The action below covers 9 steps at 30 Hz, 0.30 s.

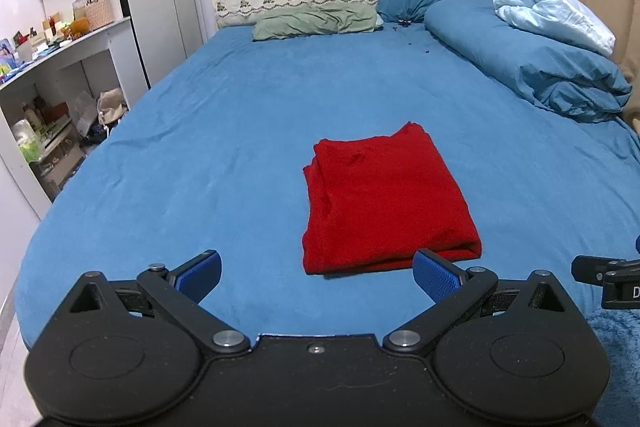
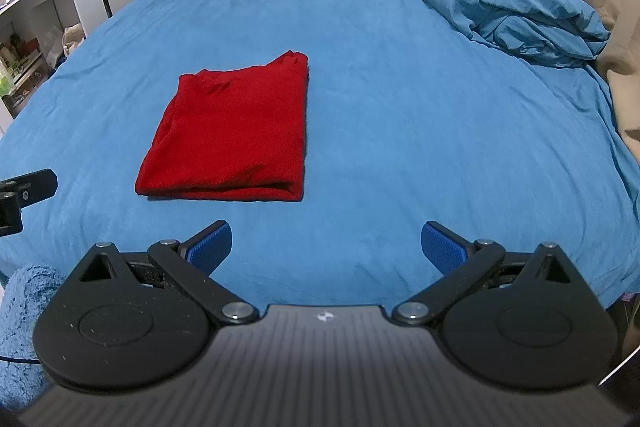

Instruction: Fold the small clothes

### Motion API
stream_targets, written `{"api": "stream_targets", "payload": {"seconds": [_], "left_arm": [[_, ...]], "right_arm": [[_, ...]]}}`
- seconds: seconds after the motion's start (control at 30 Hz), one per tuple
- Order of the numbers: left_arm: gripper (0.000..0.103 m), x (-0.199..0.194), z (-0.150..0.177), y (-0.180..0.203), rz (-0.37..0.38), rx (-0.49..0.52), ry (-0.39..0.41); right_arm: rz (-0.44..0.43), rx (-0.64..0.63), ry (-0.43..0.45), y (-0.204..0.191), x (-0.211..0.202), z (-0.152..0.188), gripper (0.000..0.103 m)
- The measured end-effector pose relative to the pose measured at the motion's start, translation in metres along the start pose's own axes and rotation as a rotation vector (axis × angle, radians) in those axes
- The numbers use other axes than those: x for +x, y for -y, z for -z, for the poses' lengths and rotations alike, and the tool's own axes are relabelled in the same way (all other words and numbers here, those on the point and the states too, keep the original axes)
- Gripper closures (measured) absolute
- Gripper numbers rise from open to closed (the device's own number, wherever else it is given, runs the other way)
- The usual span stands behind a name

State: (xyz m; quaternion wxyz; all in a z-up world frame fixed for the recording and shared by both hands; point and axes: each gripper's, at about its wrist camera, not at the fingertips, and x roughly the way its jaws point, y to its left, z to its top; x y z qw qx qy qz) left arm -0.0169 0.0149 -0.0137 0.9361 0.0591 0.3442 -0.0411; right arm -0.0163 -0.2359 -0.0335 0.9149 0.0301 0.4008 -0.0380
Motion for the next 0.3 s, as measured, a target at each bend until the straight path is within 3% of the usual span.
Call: {"api": "stream_targets", "payload": {"seconds": [0.3], "left_arm": [[0.0,0.0031,0.0017,-0.0042,0.023,-0.011,0.009]], "right_arm": [[-0.001,0.0,0.0,0.0,0.0,-0.0007,0.0]]}}
